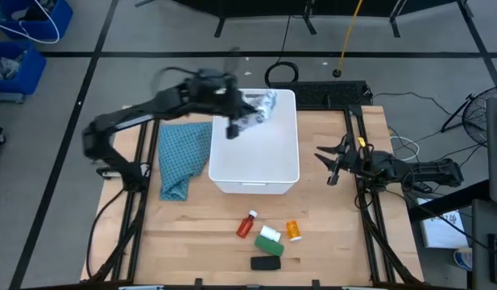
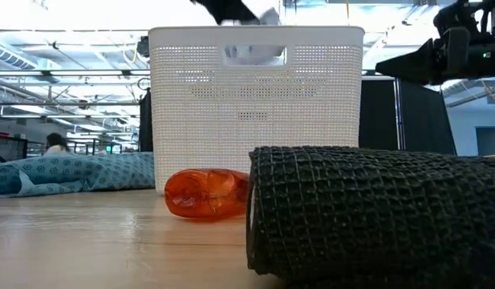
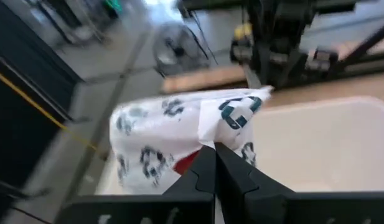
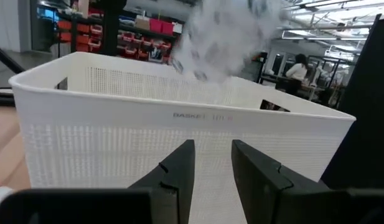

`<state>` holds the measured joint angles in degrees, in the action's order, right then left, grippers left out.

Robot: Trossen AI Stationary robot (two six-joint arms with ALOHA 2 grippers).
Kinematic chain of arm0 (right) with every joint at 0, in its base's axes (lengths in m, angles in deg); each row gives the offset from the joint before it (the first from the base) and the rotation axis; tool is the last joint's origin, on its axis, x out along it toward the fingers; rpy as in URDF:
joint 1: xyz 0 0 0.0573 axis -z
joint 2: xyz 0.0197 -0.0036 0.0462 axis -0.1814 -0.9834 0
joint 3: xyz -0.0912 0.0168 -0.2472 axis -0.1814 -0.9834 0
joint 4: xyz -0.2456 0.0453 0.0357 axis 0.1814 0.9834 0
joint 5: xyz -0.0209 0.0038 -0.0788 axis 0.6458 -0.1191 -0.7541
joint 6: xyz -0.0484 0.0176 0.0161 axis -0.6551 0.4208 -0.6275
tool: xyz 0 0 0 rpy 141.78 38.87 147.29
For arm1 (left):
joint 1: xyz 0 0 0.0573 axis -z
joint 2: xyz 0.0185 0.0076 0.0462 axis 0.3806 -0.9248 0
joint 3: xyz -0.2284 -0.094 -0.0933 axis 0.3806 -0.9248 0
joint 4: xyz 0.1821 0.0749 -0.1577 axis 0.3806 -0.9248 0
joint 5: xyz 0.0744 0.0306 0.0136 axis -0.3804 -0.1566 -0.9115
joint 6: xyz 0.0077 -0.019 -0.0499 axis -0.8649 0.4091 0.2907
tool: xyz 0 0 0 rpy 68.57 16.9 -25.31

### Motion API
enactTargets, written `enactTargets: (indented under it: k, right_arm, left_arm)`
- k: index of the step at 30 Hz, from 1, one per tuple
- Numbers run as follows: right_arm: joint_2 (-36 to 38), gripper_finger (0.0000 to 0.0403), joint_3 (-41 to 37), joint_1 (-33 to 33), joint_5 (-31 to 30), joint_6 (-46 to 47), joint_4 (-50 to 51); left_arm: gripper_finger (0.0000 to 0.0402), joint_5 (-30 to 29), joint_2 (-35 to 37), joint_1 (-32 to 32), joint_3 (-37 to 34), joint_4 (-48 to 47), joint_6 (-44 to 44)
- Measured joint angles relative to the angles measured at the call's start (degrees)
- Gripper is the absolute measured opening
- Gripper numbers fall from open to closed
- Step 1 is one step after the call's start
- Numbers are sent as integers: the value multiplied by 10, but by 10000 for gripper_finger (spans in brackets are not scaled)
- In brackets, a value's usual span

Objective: Pick & place medical supplies in basket/bin
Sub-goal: Put the mailer bag in the white bin

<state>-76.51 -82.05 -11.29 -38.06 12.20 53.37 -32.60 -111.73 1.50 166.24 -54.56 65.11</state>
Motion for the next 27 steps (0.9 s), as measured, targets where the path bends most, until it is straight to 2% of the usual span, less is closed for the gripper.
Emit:
enactTargets:
  k: [6, 19, 27]
  right_arm:
    - [0, 100, -7, 0, 0, -11, -4]
    - [1, 100, -28, 0, 0, -11, -19]
    - [0, 100, -29, 0, 0, -11, -14]
  left_arm:
    - [0, 15, -84, 0, 0, -5, -4]
    - [1, -20, -252, 29, 0, -17, -12]
    - [11, -6, -291, 37, 0, -23, -30]
